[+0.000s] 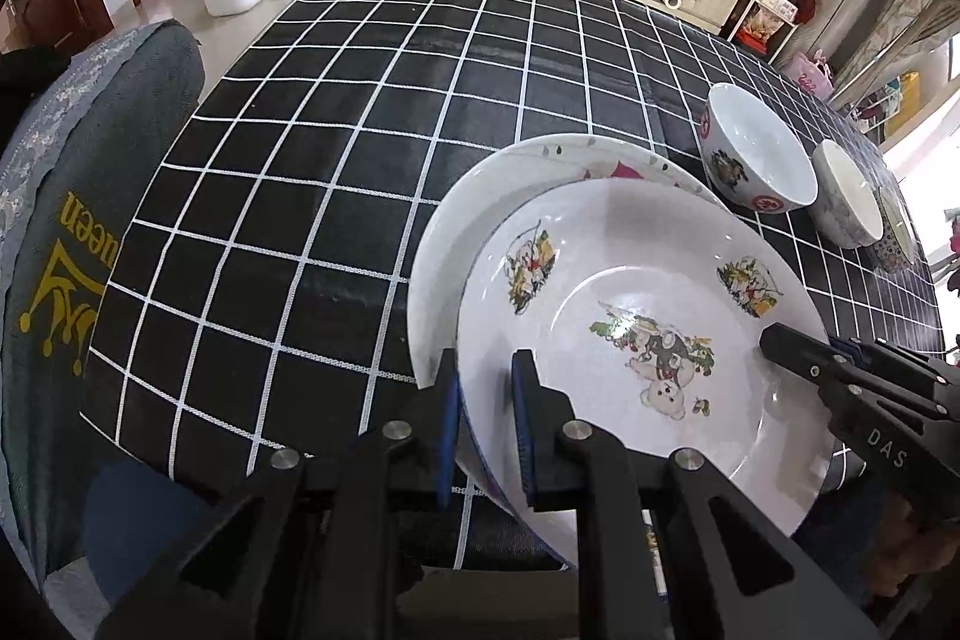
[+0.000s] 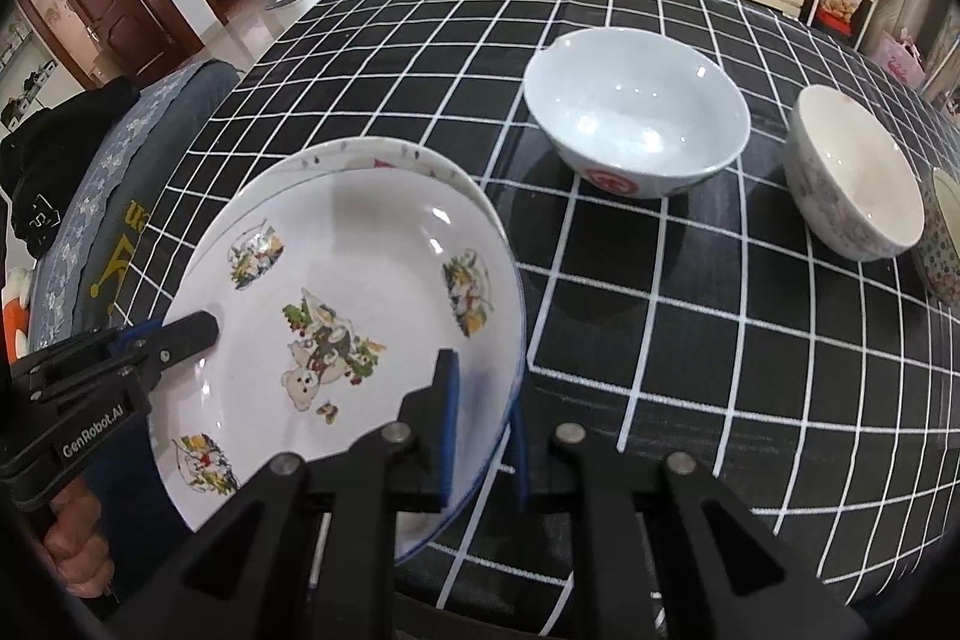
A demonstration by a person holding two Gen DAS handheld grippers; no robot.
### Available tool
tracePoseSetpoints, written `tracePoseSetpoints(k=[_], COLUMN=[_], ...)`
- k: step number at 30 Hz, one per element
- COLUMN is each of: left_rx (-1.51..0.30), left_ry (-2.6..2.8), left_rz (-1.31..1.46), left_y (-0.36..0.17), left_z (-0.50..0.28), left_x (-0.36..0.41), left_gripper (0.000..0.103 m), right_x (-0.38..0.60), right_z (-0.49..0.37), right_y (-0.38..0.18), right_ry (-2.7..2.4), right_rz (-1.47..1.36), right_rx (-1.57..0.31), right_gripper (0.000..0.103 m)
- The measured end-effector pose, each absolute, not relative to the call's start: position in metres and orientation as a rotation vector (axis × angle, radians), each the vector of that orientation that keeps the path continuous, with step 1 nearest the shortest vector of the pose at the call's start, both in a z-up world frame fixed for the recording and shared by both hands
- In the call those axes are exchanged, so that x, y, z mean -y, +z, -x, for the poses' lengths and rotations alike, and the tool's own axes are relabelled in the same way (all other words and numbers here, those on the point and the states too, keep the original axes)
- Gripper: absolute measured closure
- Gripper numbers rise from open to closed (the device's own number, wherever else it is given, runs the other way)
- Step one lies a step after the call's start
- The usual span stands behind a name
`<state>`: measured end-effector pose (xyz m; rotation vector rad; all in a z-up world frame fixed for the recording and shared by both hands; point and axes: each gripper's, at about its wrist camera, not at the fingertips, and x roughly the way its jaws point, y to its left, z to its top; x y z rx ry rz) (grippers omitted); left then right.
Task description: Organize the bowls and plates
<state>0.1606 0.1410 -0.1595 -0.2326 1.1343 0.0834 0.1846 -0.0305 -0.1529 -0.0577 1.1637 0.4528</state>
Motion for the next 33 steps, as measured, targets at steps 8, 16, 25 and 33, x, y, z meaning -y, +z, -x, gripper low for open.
tracePoseSetpoints(k=[8, 16, 25, 33], left_rx=[-1.137, -1.136, -1.129, -1.091], left_ry=[0.086, 0.093, 0.105, 0.146], left_rz=[0.232, 0.265, 0.302, 0.288], left_y=[-0.163, -0.164, -0.163, -0.159], left_z=[-0.166, -0.171, -0.17, -0.163], left_x=[-0.142, -0.144, -0.148, -0.142], left_gripper=[0.089, 0.089, 0.087, 0.083], right_x=[0.029, 0.024, 0.023, 0.022], right_z=[-0.19, -0.199, -0.198, -0.197], right_y=[-0.156, -0.16, -0.162, -0.159], right_ry=[0.445, 0.445, 0.44, 0.416], right_rz=[0.061, 0.072, 0.083, 0.091], right_rx=[-1.171, -1.178, -1.159, -1.121], right_gripper=[0.084, 0.082, 0.08, 0.078])
